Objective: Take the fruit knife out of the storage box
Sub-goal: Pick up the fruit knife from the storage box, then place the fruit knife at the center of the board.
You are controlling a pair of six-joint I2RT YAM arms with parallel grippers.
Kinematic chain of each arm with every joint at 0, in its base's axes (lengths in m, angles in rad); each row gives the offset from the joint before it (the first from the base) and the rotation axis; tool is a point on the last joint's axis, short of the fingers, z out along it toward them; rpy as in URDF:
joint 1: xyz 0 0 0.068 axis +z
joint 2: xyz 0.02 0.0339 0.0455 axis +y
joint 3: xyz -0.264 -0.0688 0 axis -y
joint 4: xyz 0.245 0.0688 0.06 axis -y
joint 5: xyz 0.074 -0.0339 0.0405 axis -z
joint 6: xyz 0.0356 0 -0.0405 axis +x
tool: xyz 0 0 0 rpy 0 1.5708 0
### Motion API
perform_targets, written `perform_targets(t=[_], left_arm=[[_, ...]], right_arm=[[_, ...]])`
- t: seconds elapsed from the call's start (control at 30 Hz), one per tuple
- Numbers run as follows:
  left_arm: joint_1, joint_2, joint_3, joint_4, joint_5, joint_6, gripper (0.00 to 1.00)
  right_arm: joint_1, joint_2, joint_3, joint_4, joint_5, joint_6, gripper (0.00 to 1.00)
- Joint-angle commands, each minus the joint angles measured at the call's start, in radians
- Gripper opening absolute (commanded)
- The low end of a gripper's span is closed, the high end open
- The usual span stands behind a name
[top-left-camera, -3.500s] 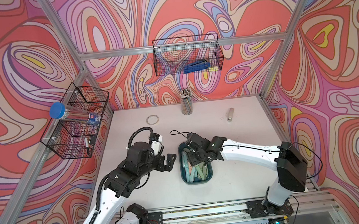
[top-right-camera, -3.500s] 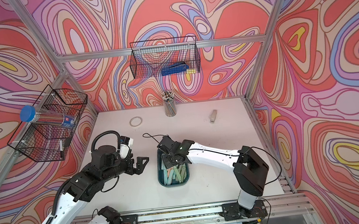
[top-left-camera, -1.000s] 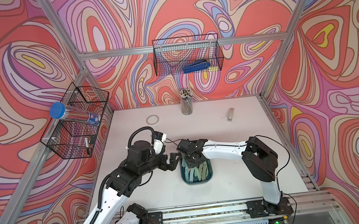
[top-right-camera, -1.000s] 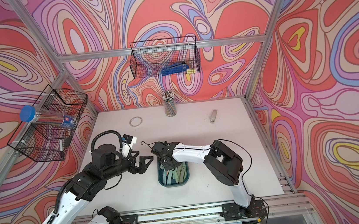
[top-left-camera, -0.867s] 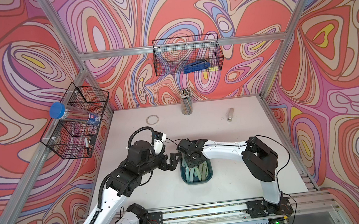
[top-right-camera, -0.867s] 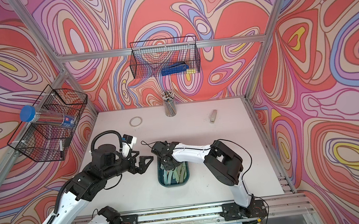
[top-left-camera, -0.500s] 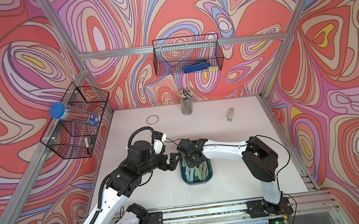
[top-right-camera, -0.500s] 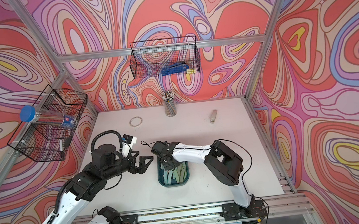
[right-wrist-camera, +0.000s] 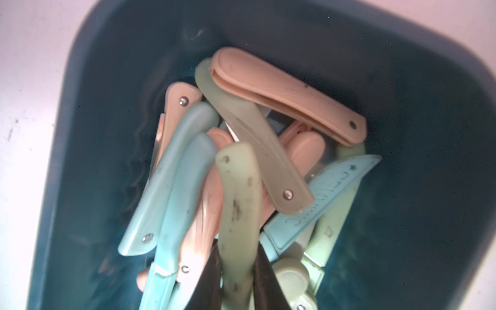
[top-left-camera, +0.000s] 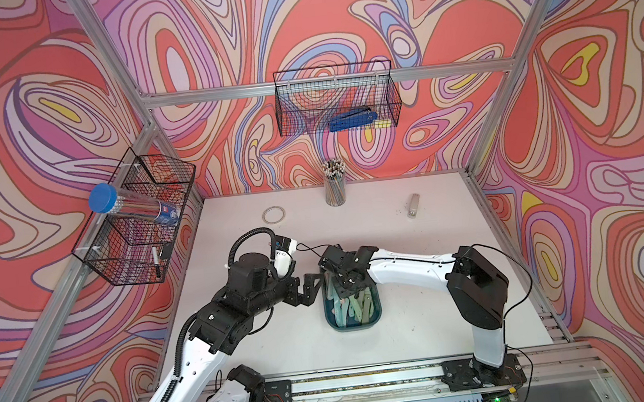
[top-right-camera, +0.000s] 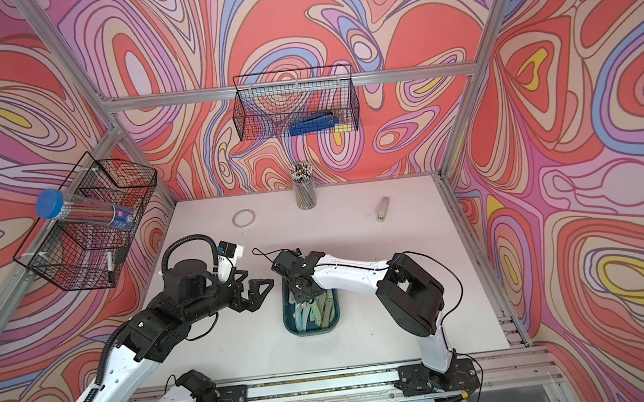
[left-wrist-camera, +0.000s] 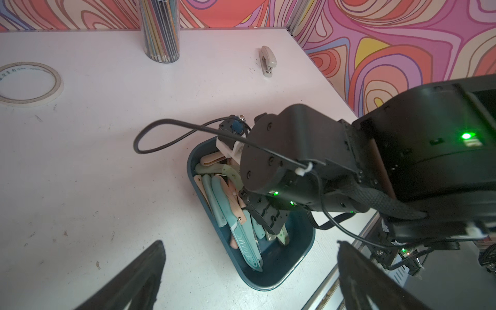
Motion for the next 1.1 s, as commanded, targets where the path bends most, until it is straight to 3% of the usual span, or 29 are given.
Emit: perform_targets(t=[0.0,0.3,0.67,0.87,1.07], left_arm=[[-0.003,0.0,0.003,-0.014,-0.017,-0.002,1.0],[-0.002,0.011,-0.004,0.003,0.073,0.009,0.99],[-0.003,0.045,-0.023,0.076,0.174,-0.029,0.99],[-0.005,0.086,-0.033,0.132,0.176,-0.044,1.0],[-0.005,0.08,-0.036,0.125,0.143,-0.046,1.0]], right_arm=[[-0.005,-0.054,0.027,-0.021,0.04,0.015,0.1],[-0.084,-0.139,0.0,-0.009,0.002,0.016,0.09],[-0.299,-0.277,-0.126,0.01,-0.102,-0.045,0.09],[-0.393,-0.255,-0.189,0.049,-0.167,-0.112,0.09],[-0.424,-0.182,-0.226,0.112,-0.216,-0.137,0.09]])
